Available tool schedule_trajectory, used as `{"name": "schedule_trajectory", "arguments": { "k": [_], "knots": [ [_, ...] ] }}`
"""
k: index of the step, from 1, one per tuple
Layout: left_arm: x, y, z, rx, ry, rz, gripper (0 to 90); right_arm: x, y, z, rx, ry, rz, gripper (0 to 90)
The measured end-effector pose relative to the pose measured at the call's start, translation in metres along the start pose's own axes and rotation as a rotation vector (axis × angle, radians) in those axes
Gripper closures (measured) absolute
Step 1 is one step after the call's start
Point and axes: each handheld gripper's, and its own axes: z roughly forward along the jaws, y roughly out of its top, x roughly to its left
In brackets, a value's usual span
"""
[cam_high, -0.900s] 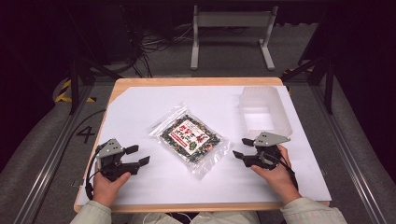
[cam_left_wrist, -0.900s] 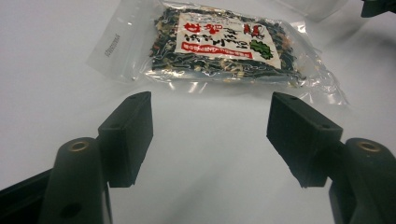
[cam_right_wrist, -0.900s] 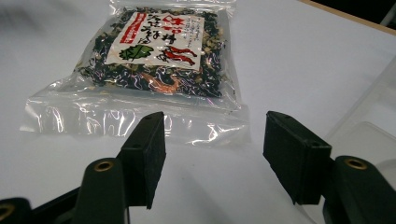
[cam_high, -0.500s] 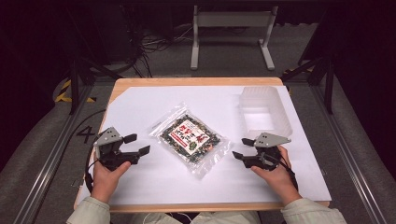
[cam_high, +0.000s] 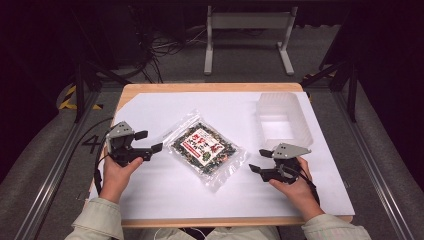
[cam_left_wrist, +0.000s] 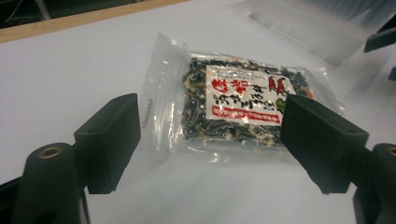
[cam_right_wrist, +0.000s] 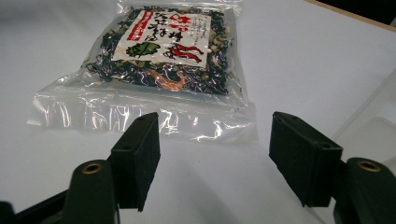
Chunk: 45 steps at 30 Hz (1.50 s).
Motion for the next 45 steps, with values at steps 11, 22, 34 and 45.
{"name": "schedule_trajectory", "arguments": {
  "k": [11, 22, 34, 45],
  "knots": [
    [0.017, 0.012, 0.024, -0.027, -0.010, -0.062, 20.3, 0.000, -0.003, -0.001, 0.010, -0.004, -0.011, 33.9],
    [0.033, 0.004, 0.057, 0.072, 0.033, -0.113, 20.1, 0.000, -0.012, -0.010, 0.024, -0.025, -0.006, 34.9],
    [0.047, -0.008, 0.075, 0.076, 0.032, -0.147, 25.7, 0.000, -0.019, -0.018, 0.028, -0.048, 0.010, 34.6],
    [0.048, -0.017, 0.083, 0.142, 0.025, -0.157, 33.0, 0.001, -0.018, -0.016, 0.039, -0.047, -0.006, 35.2]
  ]
}}
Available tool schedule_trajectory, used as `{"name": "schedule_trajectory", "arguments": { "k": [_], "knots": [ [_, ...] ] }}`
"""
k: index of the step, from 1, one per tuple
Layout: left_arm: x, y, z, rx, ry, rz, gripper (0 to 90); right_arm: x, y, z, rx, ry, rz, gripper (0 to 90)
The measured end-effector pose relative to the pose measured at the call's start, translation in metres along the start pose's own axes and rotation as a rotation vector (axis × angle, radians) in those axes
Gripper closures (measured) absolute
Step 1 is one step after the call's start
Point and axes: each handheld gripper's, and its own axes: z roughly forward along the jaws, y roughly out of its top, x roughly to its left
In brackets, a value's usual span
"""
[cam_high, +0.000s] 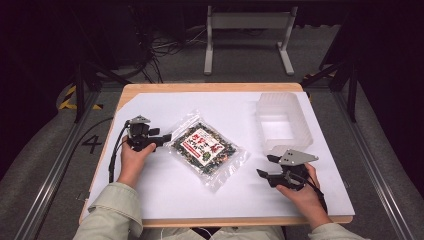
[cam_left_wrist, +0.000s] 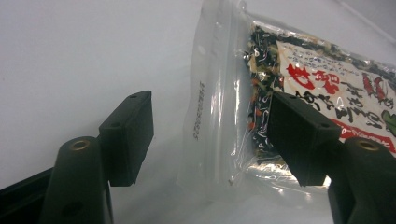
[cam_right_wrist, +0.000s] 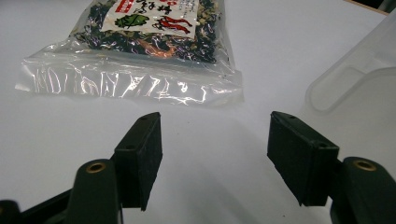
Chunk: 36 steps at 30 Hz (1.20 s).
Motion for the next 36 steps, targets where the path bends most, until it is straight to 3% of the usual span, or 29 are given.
{"name": "schedule_trajectory", "arguments": {
  "k": [6, 23, 28, 32, 36],
  "knots": [
    [0.0012, -0.0019, 0.0007, 0.025, -0.008, -0.013, 39.1, 0.0006, 0.0003, 0.0007, 0.003, 0.002, -0.004, 35.1],
    [-0.0023, -0.0054, 0.0067, 0.108, -0.113, -0.064, 46.8, 0.0026, -0.0001, 0.0023, 0.014, 0.007, -0.025, 34.5],
    [-0.0036, -0.0048, 0.0066, 0.118, -0.107, -0.060, 50.5, 0.0030, -0.0001, 0.0031, 0.017, 0.009, -0.029, 34.4],
    [-0.0023, -0.0049, 0.0034, 0.114, -0.099, -0.073, 63.6, 0.0035, 0.0001, 0.0040, 0.020, 0.012, -0.035, 34.3],
    [-0.0059, -0.0042, 0.0023, 0.119, -0.077, -0.052, 68.5, 0.0041, 0.0003, 0.0046, 0.023, 0.012, -0.042, 34.3]
  ]
}}
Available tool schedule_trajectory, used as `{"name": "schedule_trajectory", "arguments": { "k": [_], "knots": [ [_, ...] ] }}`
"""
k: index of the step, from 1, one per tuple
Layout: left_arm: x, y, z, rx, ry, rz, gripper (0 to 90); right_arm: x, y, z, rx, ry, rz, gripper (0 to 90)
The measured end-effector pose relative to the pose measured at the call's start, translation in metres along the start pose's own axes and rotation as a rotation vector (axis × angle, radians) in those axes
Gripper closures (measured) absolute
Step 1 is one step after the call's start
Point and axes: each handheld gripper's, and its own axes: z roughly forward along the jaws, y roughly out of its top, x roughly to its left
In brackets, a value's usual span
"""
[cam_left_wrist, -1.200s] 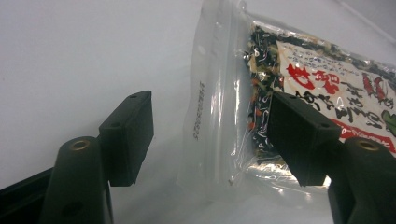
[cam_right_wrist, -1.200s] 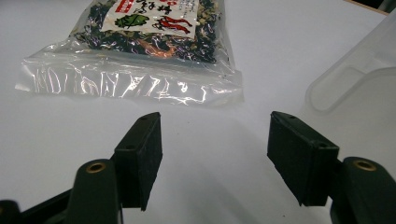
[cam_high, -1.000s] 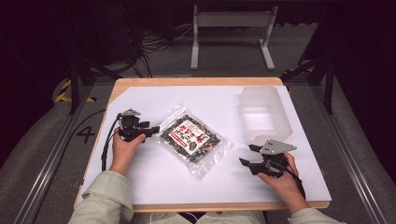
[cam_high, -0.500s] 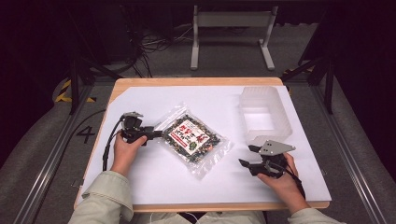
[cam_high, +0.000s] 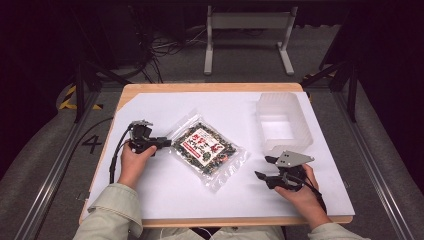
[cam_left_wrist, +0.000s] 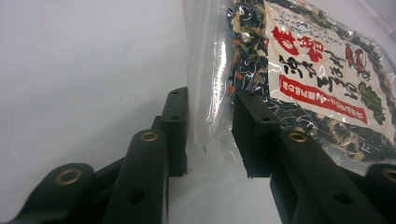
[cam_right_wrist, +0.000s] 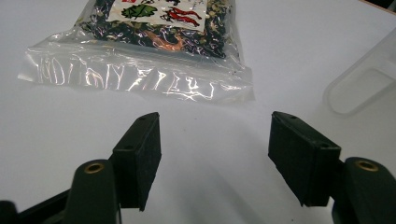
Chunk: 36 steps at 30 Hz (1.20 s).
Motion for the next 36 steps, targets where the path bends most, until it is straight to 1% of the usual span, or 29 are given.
{"name": "schedule_trajectory", "arguments": {
  "k": [1, 4, 5, 8, 10, 11, 14, 18, 19, 21, 25, 26, 27, 29, 30, 32, 33, 35, 36],
  "knots": [
    [-0.001, 0.000, 0.000, -0.004, 0.004, 0.003, 70.2, 0.000, 0.000, 0.000, 0.000, -0.001, -0.003, 34.2],
    [0.000, -0.001, 0.000, 0.002, -0.003, 0.006, 76.0, 0.001, 0.000, 0.000, 0.000, 0.000, -0.004, 34.3],
    [-0.001, -0.001, 0.000, 0.001, -0.011, 0.001, 78.2, 0.001, 0.000, 0.000, -0.001, 0.000, -0.005, 34.3],
    [-0.002, -0.002, 0.000, 0.000, -0.011, 0.011, 79.0, 0.001, 0.000, 0.000, 0.000, 0.002, -0.006, 34.2],
    [0.000, -0.002, 0.000, 0.001, -0.020, 0.010, 79.4, 0.001, 0.000, 0.000, -0.001, 0.003, -0.008, 34.2],
    [0.000, -0.002, 0.000, -0.003, -0.027, 0.003, 79.9, 0.001, 0.000, 0.000, -0.001, 0.003, -0.008, 34.2],
    [0.001, -0.002, 0.000, -0.006, -0.031, 0.007, 81.7, 0.001, 0.000, 0.000, 0.000, 0.005, -0.009, 34.2],
    [-0.001, -0.002, -0.001, -0.012, -0.012, 0.026, 86.8, 0.002, 0.000, 0.001, 0.000, 0.007, -0.010, 34.1],
    [-0.001, -0.002, -0.001, -0.015, 0.004, 0.031, 89.4, 0.002, 0.000, 0.001, 0.000, 0.007, -0.010, 34.1],
    [-0.001, -0.002, -0.001, -0.020, 0.008, 0.033, 89.5, 0.002, 0.001, 0.000, 0.000, 0.007, -0.013, 34.1],
    [-0.005, -0.001, -0.002, -0.023, 0.030, 0.053, 89.6, 0.002, 0.000, 0.000, 0.002, 0.006, -0.016, 34.1],
    [-0.006, -0.001, -0.003, -0.026, 0.030, 0.056, 89.6, 0.002, 0.000, 0.000, 0.001, 0.005, -0.016, 34.1],
    [-0.006, -0.001, -0.005, -0.034, 0.028, 0.049, 89.6, 0.002, 0.000, 0.000, 0.001, 0.005, -0.016, 34.2],
    [-0.008, 0.001, -0.009, -0.058, 0.026, 0.055, 89.6, 0.002, 0.000, 0.000, 0.001, 0.006, -0.017, 34.3],
    [-0.008, 0.002, -0.012, -0.073, 0.031, 0.065, 89.6, 0.002, 0.001, 0.000, 0.000, 0.007, -0.016, 34.5],
    [-0.011, 0.003, -0.019, -0.099, 0.025, 0.071, 89.6, 0.002, 0.001, 0.000, -0.002, 0.008, -0.017, 34.6],
    [-0.013, 0.004, -0.021, -0.102, 0.019, 0.072, 89.7, 0.002, 0.001, 0.000, -0.002, 0.007, -0.017, 34.6],
    [-0.017, 0.006, -0.027, -0.117, 0.037, 0.094, 89.7, 0.002, 0.001, -0.001, -0.002, 0.007, -0.017, 34.8],
    [-0.019, 0.006, -0.029, -0.119, 0.033, 0.099, 89.7, 0.002, 0.002, -0.001, -0.003, 0.007, -0.015, 34.9]
  ]
}}
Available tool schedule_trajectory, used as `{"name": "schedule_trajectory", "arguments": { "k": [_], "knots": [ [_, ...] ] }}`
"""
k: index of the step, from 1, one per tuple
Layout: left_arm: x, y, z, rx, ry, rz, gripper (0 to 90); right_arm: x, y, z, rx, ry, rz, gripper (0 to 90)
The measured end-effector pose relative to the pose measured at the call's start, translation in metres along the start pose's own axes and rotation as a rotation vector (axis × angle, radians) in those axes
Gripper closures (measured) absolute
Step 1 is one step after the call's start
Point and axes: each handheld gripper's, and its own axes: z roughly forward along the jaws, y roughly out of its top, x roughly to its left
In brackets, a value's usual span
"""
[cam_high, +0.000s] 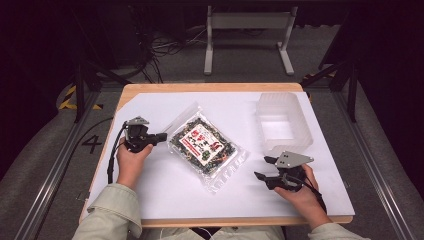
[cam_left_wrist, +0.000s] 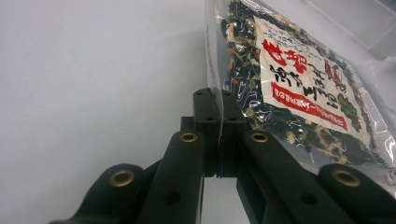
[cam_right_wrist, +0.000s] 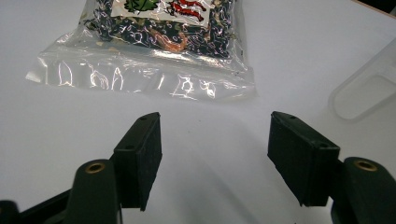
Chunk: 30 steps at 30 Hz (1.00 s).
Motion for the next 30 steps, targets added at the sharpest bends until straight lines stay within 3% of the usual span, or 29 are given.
{"name": "schedule_trajectory", "arguments": {
  "k": [3, 9, 17, 30],
  "knots": [
    [-0.004, 0.004, -0.006, -0.024, 0.004, 0.016, 89.7, 0.000, 0.001, 0.000, -0.002, -0.001, -0.001, 35.6],
    [-0.012, 0.009, -0.022, -0.076, -0.034, 0.016, 89.7, 0.000, 0.002, -0.001, -0.001, 0.002, -0.001, 36.3],
    [-0.031, 0.021, -0.043, -0.139, -0.080, 0.046, 89.7, 0.000, 0.003, -0.003, -0.007, -0.002, -0.002, 36.8],
    [-0.067, 0.037, -0.075, -0.270, -0.130, 0.158, 89.8, 0.000, 0.006, -0.006, -0.024, -0.003, 0.003, 36.8]
  ]
}}
